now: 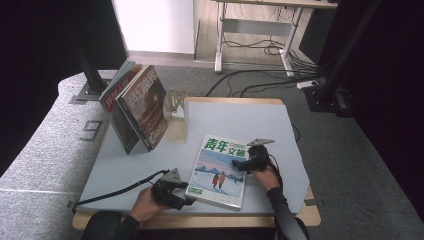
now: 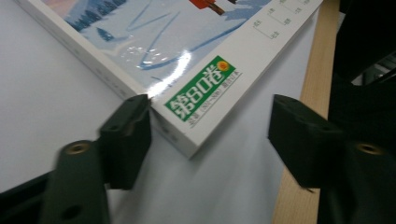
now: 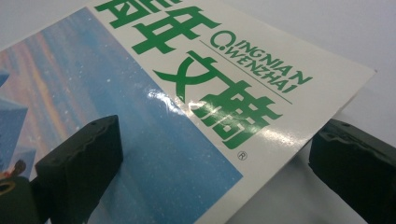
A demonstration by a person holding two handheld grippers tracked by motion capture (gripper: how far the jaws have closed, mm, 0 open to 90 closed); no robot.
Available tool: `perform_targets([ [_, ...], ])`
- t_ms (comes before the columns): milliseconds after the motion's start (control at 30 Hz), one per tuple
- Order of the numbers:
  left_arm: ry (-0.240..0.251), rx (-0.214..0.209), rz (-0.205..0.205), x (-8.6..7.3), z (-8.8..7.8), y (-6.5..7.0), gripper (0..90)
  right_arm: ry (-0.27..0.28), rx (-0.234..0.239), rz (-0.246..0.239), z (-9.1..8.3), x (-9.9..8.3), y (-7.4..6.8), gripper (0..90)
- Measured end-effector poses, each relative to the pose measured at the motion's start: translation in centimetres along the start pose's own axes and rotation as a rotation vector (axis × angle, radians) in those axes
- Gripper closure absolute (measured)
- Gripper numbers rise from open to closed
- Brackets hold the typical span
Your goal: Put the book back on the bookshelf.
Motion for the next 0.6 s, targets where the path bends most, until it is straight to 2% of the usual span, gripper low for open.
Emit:
perform_targets([
  [67, 0.010, -0.012, -0.006, 0.1, 0.0, 0.0, 35.3, -0.003, -0.003, -0.003, 0.3, 0.3, 0.0, 2.6],
  [200, 0.012, -0.035, 0.019, 0.2, 0.0, 0.1, 36.6, -0.010, -0.013, -0.021, 0.8, 0.9, -0.2, 2.3],
  [300, 0.008, -0.044, 0.017, 0.3, 0.0, -0.2, 29.8, -0.015, -0.022, -0.036, 0.9, 1.1, -0.3, 2.3],
  [333, -0.008, -0.014, 0.020, 0.2, -0.1, -0.8, 27.4, -0.016, -0.026, -0.046, 1.0, 1.2, -0.4, 2.3],
  [367, -0.008, -0.014, 0.020, 0.2, -0.1, -0.8, 25.3, -0.016, -0.026, -0.046, 1.0, 1.2, -0.4, 2.3],
  [433, -0.017, 0.020, 0.030, 0.1, -0.4, -1.3, 21.9, -0.018, -0.020, -0.054, 1.1, 1.3, -0.4, 2.6],
  [500, -0.008, 0.029, 0.020, 0.1, -0.7, -1.8, 21.3, 0.001, -0.025, -0.069, 1.1, 1.4, -0.5, 2.6],
  [600, -0.004, 0.054, 0.005, 0.0, -1.0, -2.6, 20.2, 0.000, -0.031, -0.070, 1.2, 1.5, -0.6, 2.7],
])
Point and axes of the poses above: each handheld gripper's, and its own axes: z roughly forward along the jaws, x roughly out of its top, y roughly to its right, the point moved 7 cm from there along z, roughly forward along the jaws, and after that the axes turned 13 degrees about z, right-handed, at the moved point
